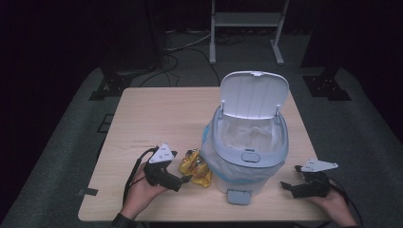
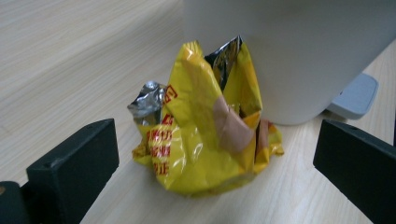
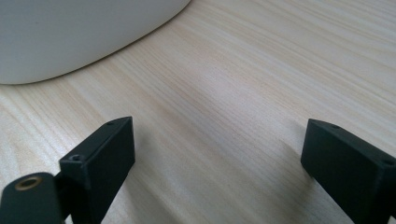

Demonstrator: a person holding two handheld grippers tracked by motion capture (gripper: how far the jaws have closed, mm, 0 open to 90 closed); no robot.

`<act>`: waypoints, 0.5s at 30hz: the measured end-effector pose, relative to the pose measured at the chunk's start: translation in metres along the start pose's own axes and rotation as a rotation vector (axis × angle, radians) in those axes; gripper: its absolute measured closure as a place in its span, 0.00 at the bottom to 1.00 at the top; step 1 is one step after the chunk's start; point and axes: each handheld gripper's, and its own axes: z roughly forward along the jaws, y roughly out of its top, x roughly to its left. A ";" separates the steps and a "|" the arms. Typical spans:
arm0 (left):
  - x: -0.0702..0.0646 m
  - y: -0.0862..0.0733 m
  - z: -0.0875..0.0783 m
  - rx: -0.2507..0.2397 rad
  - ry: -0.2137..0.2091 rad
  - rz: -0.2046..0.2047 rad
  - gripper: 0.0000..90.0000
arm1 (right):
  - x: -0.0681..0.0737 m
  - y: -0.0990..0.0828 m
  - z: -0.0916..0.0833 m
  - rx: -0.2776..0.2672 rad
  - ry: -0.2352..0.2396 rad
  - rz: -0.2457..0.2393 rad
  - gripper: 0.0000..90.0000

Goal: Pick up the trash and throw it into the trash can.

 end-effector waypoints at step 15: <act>0.002 0.009 0.010 -0.001 0.000 0.005 0.32 | 0.000 0.000 0.000 0.000 0.002 0.001 0.10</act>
